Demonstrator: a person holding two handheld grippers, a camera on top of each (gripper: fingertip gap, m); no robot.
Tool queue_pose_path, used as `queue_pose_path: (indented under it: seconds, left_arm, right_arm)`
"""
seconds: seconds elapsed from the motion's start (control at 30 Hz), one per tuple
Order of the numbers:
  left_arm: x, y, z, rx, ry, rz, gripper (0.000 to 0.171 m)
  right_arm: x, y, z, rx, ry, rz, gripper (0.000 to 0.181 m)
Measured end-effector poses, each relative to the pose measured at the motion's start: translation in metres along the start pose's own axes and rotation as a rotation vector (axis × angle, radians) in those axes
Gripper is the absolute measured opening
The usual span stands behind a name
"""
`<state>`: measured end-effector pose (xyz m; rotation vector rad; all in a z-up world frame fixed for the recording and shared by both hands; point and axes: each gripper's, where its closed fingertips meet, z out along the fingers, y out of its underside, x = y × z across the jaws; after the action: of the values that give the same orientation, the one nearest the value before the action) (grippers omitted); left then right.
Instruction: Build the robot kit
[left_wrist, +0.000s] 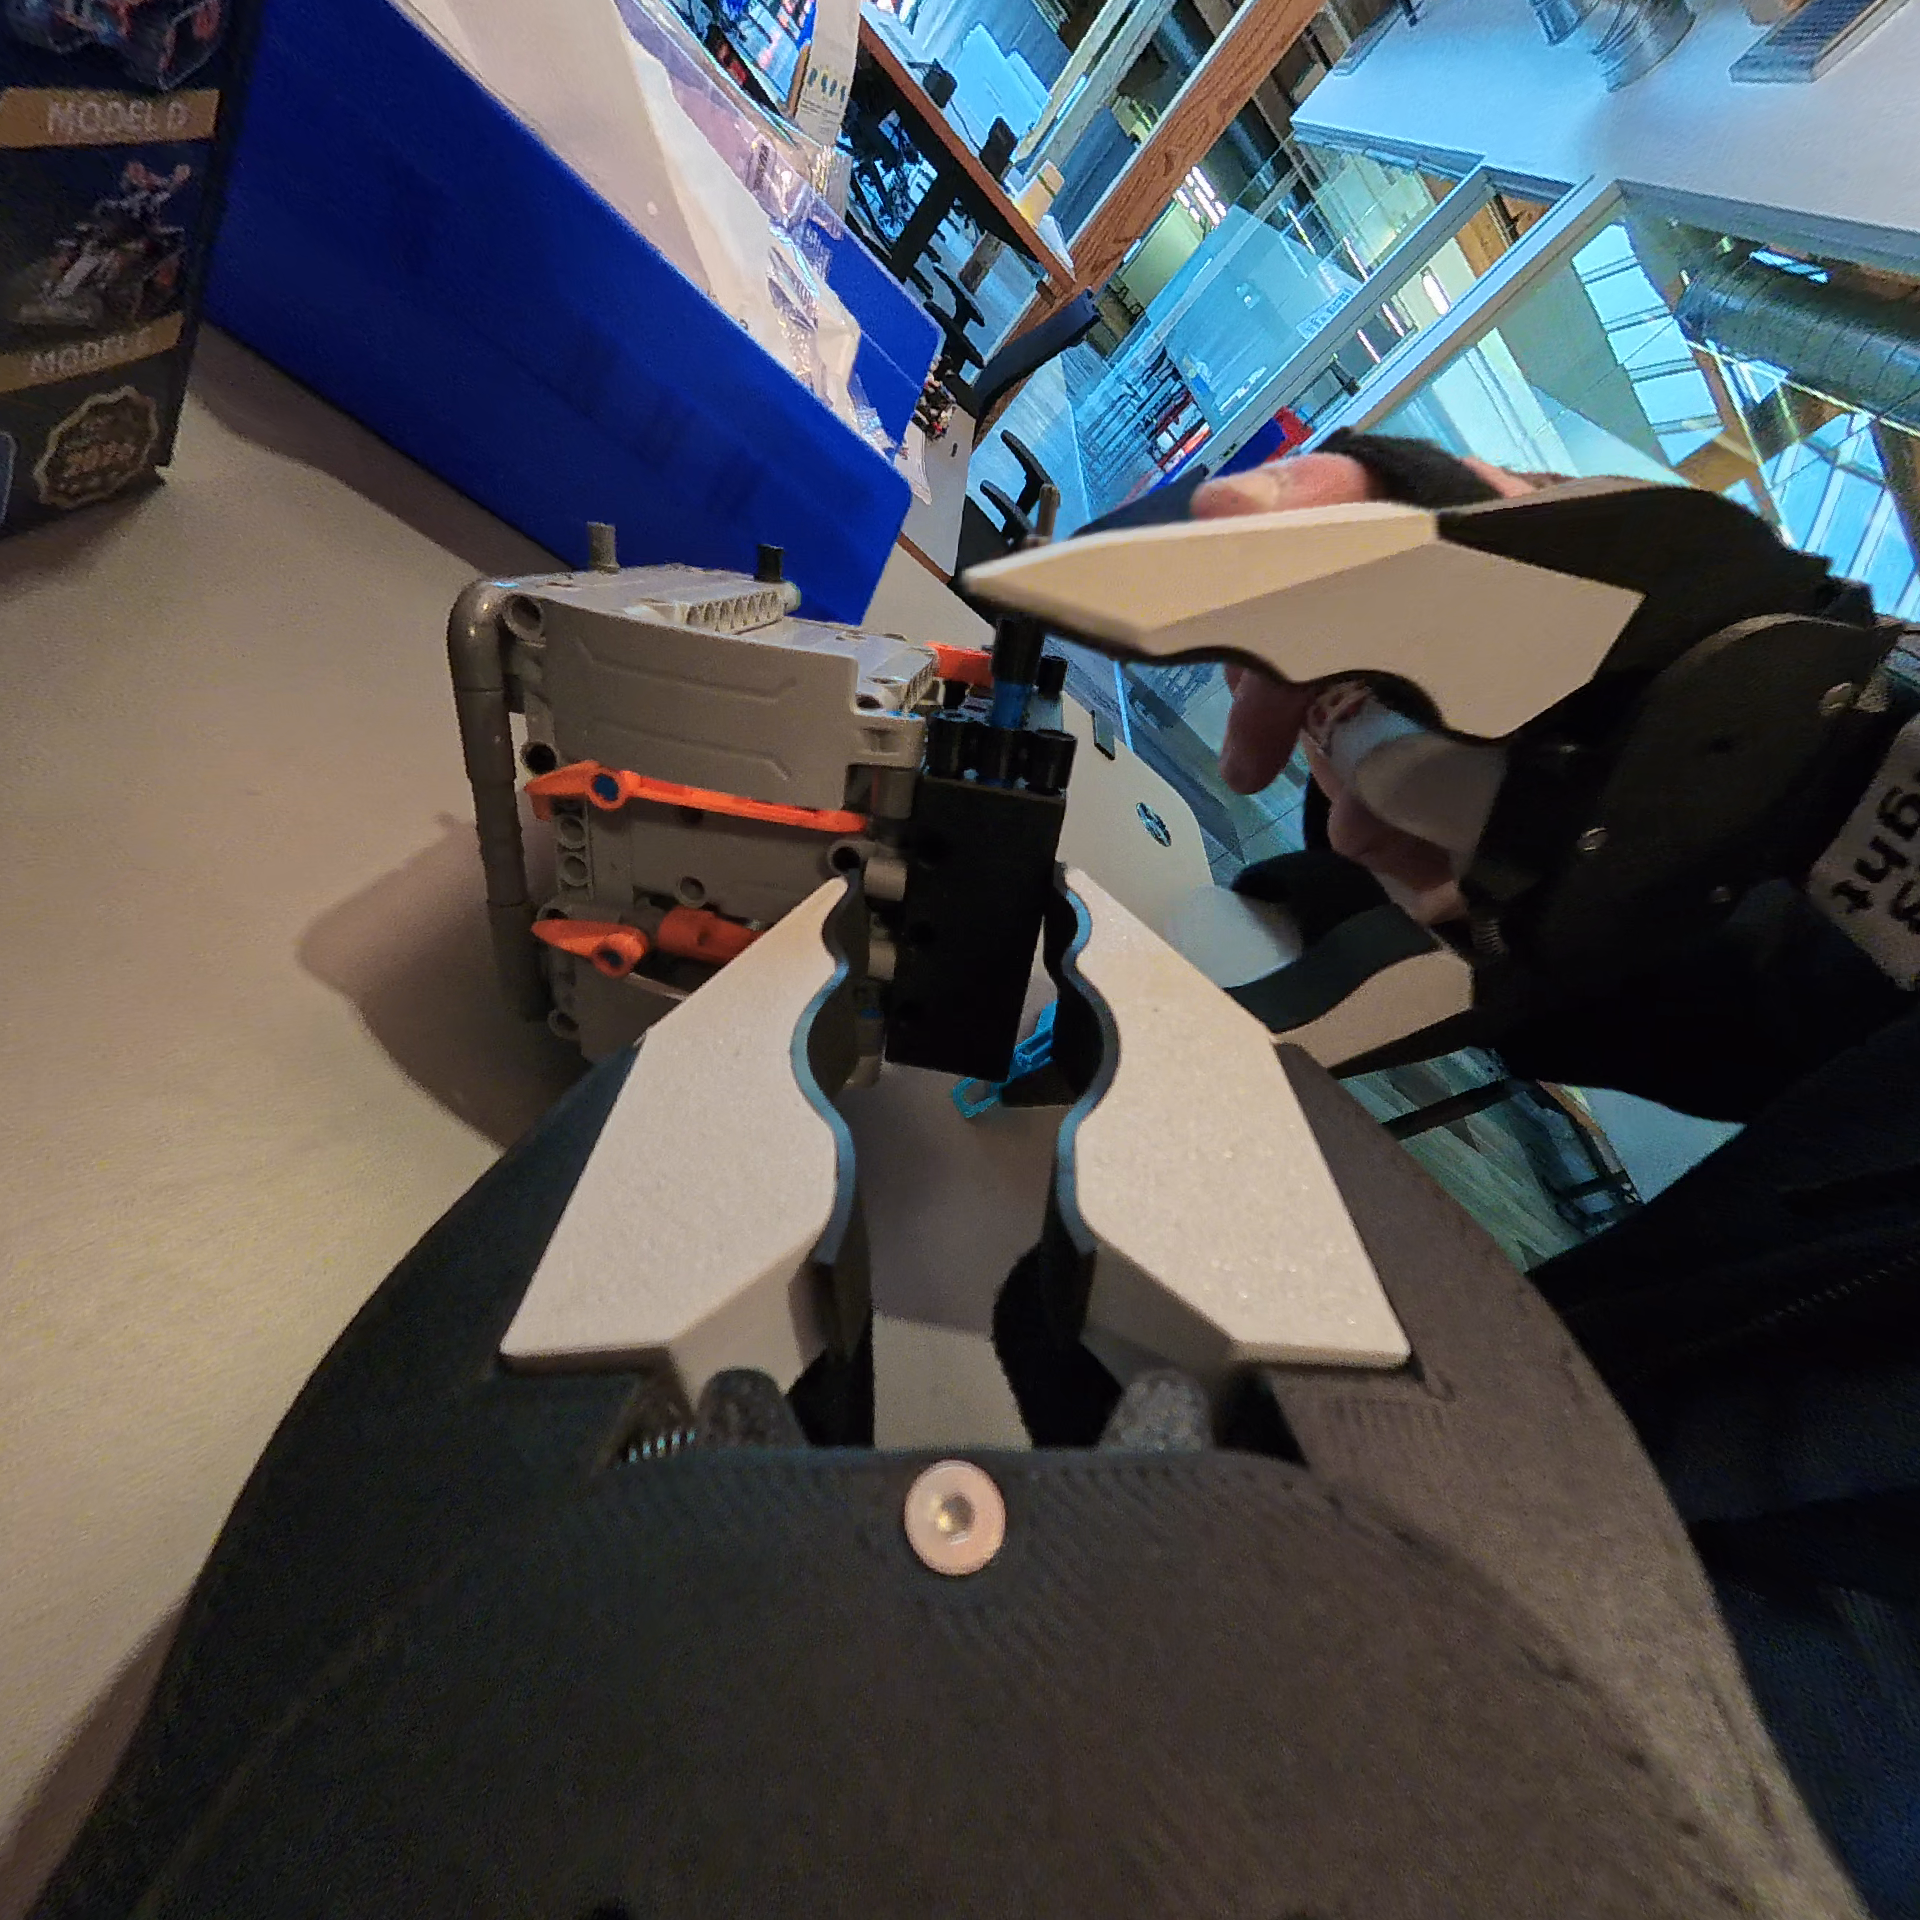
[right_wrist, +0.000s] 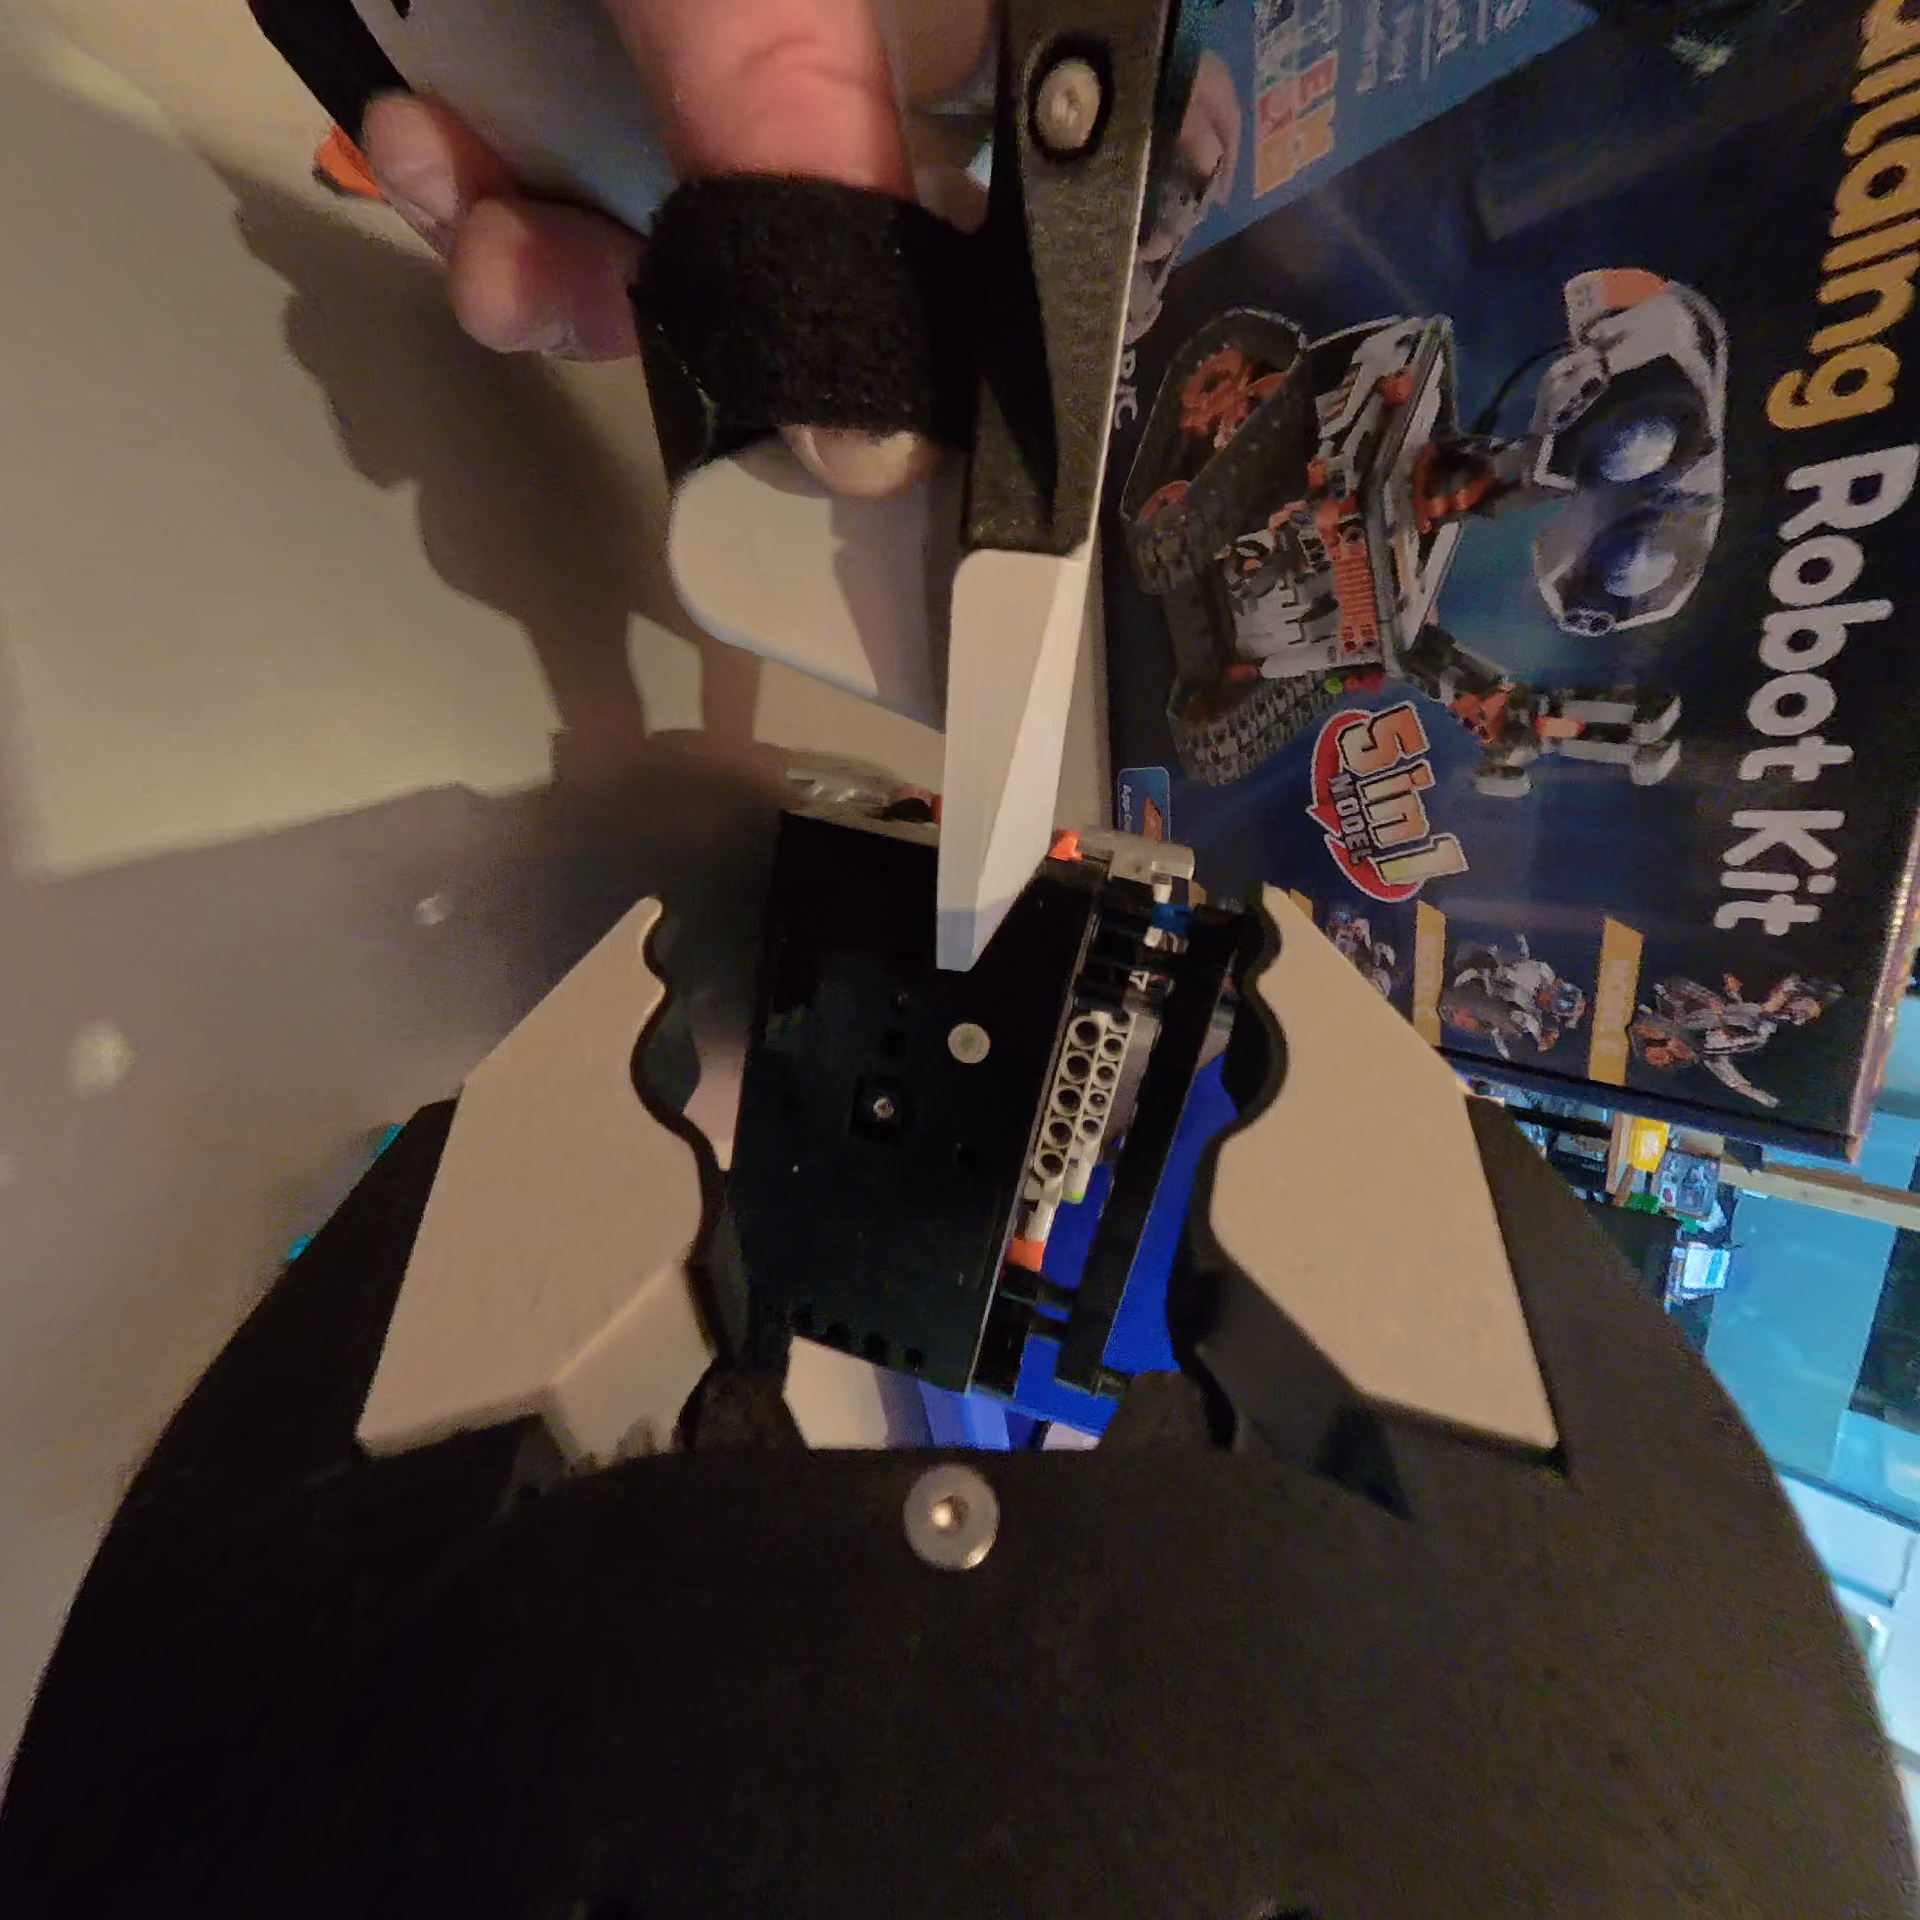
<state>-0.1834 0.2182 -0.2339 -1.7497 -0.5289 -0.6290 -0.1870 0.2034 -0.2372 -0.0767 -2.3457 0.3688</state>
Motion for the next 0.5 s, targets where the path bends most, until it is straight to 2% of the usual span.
queue_pose_path:
  seconds: [0.1, 0.5]
  left_arm:
    - [0.0012, 0.0015, 0.0017, -0.003, 0.007, -0.006, 0.031]
    - [0.0005, 0.0008, 0.0013, 0.003, -0.003, -0.001, 0.031]
  right_arm:
    - [0.0049, 0.0032, 0.0046, -0.01, 0.019, -0.005, 0.092]
    - [0.0064, 0.0016, 0.0044, 0.033, -0.015, 0.012, 0.088]
